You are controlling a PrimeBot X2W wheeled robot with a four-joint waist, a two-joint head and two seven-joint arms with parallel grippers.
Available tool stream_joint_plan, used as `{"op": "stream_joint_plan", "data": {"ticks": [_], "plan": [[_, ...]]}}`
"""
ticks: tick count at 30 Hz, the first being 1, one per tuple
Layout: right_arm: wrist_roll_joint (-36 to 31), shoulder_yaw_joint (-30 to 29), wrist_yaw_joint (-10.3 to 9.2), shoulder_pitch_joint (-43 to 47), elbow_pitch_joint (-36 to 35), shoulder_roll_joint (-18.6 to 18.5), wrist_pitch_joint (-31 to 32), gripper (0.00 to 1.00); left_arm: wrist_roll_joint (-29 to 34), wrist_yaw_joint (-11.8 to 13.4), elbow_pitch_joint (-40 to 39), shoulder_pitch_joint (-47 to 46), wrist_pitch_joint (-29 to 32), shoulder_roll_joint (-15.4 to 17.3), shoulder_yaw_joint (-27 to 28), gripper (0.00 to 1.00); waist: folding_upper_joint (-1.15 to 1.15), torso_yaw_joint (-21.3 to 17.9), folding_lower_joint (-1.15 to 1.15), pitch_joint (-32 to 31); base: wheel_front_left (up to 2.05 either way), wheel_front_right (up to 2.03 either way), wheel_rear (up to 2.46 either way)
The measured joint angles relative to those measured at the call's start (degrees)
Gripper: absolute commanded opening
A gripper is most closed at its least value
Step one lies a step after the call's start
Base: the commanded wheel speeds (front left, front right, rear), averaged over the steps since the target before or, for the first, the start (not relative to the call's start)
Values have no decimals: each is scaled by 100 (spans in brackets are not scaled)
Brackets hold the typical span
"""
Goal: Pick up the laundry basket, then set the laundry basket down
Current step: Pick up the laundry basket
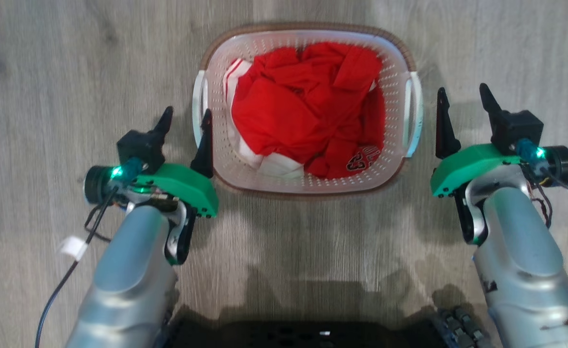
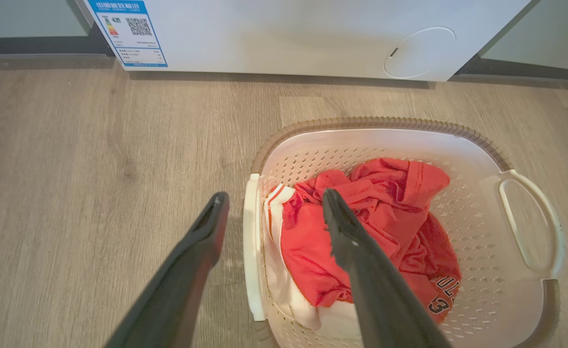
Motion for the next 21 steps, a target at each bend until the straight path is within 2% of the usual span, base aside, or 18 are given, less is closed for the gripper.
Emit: {"op": "stream_joint_plan", "data": {"ticks": [9, 21], "plan": [[-3, -27, 0, -481, 513, -47, -1, 100, -237, -99, 550, -637, -1, -13, -382, 100, 0, 139, 0, 532, 0, 0, 0], [-100, -100, 0, -642, 561, -51, -23, 100, -361, -100, 1089, -1192, -8, -24, -472, 100, 0, 247, 1, 1065, 0, 0, 0]]}}
